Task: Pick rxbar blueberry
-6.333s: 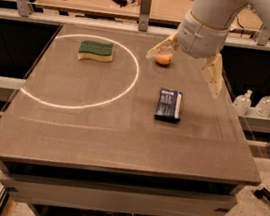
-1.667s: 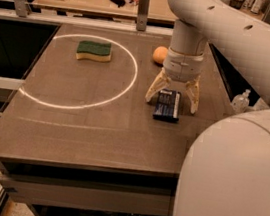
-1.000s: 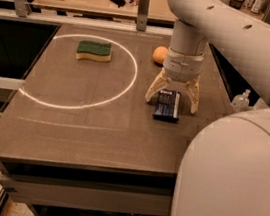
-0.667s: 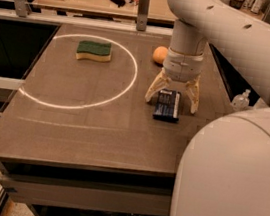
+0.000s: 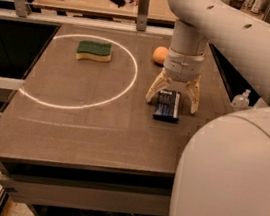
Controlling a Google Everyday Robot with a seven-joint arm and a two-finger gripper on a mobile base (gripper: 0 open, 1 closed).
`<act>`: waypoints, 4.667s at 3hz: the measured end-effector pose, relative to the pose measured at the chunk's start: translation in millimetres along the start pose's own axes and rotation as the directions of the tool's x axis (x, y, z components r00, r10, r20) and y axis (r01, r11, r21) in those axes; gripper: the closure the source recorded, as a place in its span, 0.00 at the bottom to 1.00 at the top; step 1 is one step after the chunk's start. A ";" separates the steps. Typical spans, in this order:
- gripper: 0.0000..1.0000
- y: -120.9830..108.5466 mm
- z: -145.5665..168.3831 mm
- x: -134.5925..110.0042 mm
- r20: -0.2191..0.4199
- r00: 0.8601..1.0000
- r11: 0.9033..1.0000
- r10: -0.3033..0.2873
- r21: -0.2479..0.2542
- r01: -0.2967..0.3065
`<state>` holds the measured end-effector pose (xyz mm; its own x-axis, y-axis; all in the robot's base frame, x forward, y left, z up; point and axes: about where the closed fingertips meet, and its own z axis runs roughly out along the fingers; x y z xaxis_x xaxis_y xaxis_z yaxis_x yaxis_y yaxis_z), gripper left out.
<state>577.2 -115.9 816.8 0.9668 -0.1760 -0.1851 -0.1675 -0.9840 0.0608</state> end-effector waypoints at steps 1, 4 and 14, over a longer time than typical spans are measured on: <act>0.49 0.5 0.0 0.1 0.000 1.000 1.000 0.001 -0.001 -0.001; 0.51 2.2 -1.4 0.3 0.000 1.000 1.000 0.006 -0.002 -0.006; 0.57 7.5 -5.0 0.8 -0.002 1.000 1.000 0.020 -0.009 -0.020</act>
Offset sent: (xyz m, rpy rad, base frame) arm -0.0782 0.0346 0.1877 -0.0743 -0.2078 0.0151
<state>577.6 -123.3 822.1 0.9637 -0.1959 -0.1815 -0.1854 -0.9799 0.0734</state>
